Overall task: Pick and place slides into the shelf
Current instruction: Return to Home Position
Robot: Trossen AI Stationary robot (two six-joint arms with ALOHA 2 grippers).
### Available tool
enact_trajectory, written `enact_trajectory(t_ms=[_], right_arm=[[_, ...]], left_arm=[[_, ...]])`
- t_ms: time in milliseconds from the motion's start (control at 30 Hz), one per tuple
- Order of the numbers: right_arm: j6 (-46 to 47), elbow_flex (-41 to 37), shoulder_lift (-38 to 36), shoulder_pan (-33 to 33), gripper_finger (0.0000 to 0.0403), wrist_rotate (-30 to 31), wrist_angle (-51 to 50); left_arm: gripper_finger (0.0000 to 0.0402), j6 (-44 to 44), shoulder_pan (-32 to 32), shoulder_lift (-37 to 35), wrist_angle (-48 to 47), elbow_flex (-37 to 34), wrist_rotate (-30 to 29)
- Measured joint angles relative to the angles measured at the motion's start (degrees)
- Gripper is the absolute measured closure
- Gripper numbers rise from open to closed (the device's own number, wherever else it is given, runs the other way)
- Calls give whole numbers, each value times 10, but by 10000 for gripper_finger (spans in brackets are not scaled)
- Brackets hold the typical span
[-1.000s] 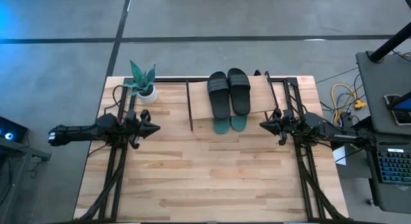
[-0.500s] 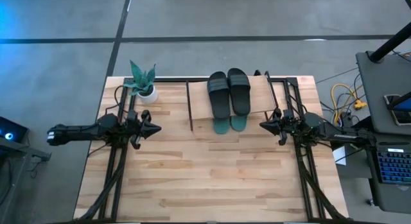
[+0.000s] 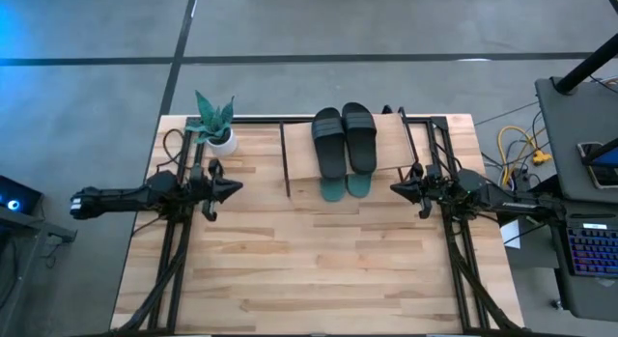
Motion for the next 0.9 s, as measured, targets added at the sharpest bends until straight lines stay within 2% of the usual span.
enact_trajectory(t_ms=[200, 300, 900], right_arm=[[0, 0, -1, 3, 394, 1, 0], [0, 0, -1, 7, 394, 2, 0], [0, 0, 0, 7, 394, 0, 0]], left_arm=[[402, 181, 0, -2, 4, 0, -9], [402, 238, 0, -1, 4, 0, -9], [402, 207, -1, -1, -14, 0, -8]])
